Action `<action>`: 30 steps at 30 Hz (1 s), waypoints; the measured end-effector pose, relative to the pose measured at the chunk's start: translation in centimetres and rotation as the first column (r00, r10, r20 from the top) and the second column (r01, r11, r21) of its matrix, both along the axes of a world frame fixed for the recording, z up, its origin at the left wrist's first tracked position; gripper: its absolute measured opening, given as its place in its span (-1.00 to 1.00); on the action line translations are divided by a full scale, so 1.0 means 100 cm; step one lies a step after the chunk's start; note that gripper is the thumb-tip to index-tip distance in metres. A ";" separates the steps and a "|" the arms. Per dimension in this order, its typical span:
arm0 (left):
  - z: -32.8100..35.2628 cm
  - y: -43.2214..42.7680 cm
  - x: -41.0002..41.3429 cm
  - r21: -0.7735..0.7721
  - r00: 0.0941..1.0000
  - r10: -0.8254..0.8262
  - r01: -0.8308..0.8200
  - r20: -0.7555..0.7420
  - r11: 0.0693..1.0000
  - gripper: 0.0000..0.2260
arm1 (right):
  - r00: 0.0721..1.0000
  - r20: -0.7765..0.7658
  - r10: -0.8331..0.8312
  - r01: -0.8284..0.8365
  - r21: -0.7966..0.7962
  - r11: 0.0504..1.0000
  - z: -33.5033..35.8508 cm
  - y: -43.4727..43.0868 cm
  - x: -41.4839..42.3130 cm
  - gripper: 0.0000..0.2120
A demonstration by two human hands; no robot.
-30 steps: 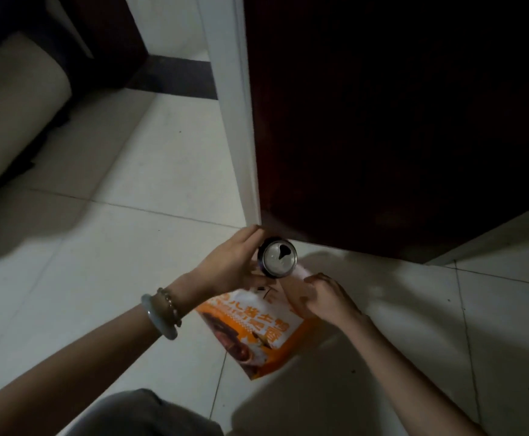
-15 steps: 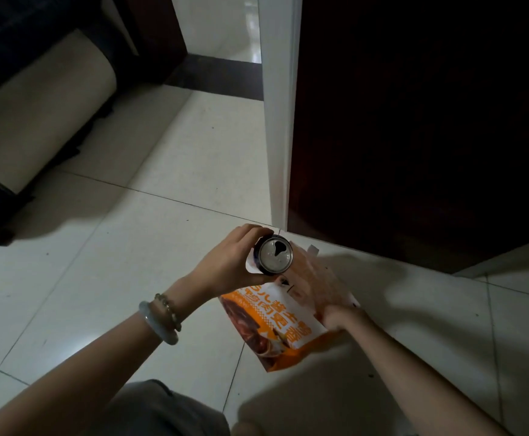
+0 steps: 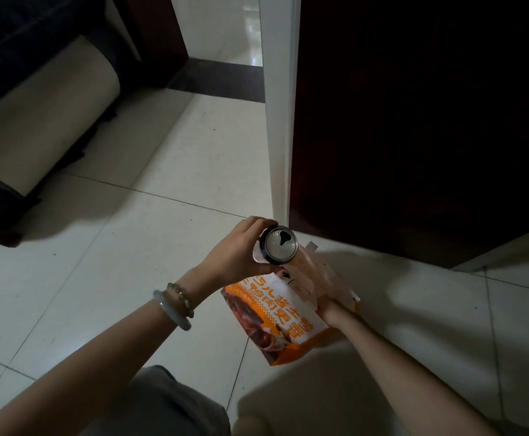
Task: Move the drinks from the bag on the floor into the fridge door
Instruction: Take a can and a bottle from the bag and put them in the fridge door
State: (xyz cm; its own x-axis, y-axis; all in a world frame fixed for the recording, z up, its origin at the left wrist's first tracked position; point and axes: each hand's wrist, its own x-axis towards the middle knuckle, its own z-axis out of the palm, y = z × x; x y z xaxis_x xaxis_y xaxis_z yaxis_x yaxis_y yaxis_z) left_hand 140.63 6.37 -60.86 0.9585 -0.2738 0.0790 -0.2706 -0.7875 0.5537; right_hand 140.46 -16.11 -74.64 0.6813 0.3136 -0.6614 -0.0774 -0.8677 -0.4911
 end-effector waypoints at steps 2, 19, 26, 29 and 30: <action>0.003 -0.001 -0.001 -0.010 1.000 0.001 -0.001 0.010 1.000 -0.37 | 1.000 -0.007 -0.009 0.009 0.001 1.000 -0.004 -0.004 0.001 -0.81; 0.098 -0.021 -0.023 -0.114 0.993 0.024 -0.037 -0.118 0.993 -0.35 | 0.898 0.440 0.032 -0.058 0.048 0.997 0.252 -0.041 0.012 -0.81; 0.294 -0.042 -0.045 -0.138 0.986 -0.036 0.013 -0.160 0.990 -0.38 | 0.864 0.479 -0.155 0.065 0.200 0.978 0.488 -0.070 -0.031 -0.81; 0.387 -0.052 -0.049 -0.112 0.988 -0.058 0.042 -0.147 0.993 -0.39 | 0.830 0.517 -0.210 0.110 0.216 0.970 0.594 -0.078 -0.051 -0.80; 0.418 -0.056 -0.050 -0.106 0.987 -0.064 0.048 -0.149 0.993 -0.38 | 0.815 0.530 -0.233 0.128 0.227 0.965 0.628 -0.081 -0.058 -0.80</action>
State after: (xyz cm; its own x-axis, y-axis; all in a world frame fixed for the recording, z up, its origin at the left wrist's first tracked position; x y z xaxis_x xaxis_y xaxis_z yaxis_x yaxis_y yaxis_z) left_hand 135.68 0.79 -19.09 0.9448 -0.3257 -0.0362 -0.2194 -0.7107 0.6684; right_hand 134.70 -24.21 -11.80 0.9692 0.2214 -0.1076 0.1031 -0.7619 -0.6394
